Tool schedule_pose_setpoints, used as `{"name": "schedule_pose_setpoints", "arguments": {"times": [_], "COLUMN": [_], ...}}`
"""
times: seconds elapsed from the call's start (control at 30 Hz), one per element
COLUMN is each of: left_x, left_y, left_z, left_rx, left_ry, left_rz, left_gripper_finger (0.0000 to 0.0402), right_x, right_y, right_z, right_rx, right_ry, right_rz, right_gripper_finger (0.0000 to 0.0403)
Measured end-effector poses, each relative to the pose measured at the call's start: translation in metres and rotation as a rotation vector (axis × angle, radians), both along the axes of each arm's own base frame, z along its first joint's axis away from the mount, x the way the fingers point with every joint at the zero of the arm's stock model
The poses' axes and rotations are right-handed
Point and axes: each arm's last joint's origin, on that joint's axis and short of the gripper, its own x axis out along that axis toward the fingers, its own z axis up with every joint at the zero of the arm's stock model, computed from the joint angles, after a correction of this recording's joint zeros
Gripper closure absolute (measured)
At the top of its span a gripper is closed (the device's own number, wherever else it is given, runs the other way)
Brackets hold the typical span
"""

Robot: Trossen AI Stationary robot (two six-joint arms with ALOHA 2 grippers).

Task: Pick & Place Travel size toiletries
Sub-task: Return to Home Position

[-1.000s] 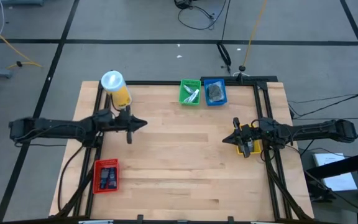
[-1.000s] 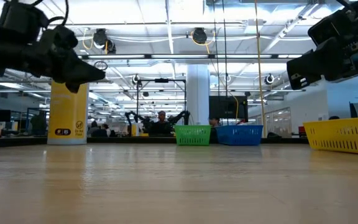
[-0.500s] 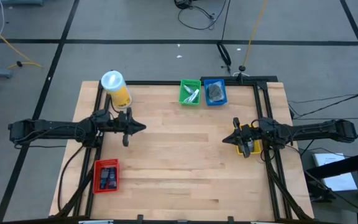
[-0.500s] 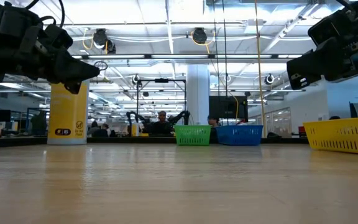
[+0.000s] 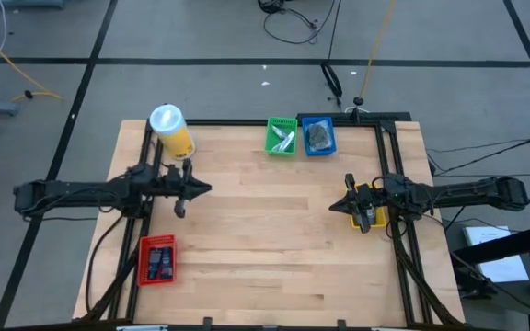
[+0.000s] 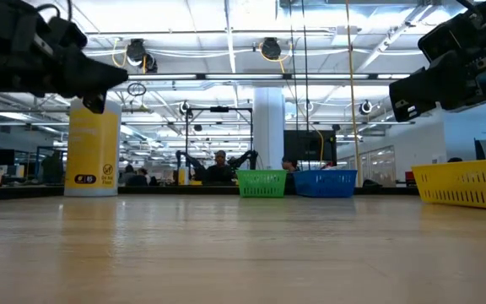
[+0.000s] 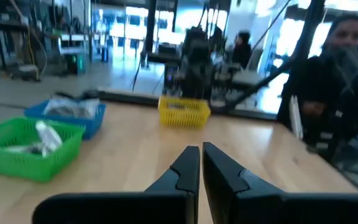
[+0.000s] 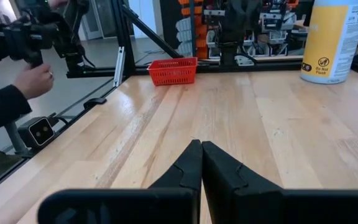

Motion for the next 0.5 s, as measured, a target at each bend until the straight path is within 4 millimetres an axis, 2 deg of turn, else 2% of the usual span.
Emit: {"name": "schedule_pose_setpoints", "arguments": {"times": [0.2, 0.5], "left_x": [-0.015, -0.026], "left_y": [-0.006, -0.011], "left_z": [0.007, -0.003], "left_rx": [-0.005, 0.001], "left_ry": [-0.092, 0.006], "left_rz": [0.091, 0.111], "left_gripper_finger": [0.0382, 0.0382], "right_x": [0.000, 0.000], "right_y": [0.000, 0.000], "right_z": [0.000, 0.000], "right_rx": [0.000, 0.000], "right_ry": [0.000, 0.000], "right_rz": [0.000, 0.000], "right_gripper_finger": [0.0403, 0.0403]}}
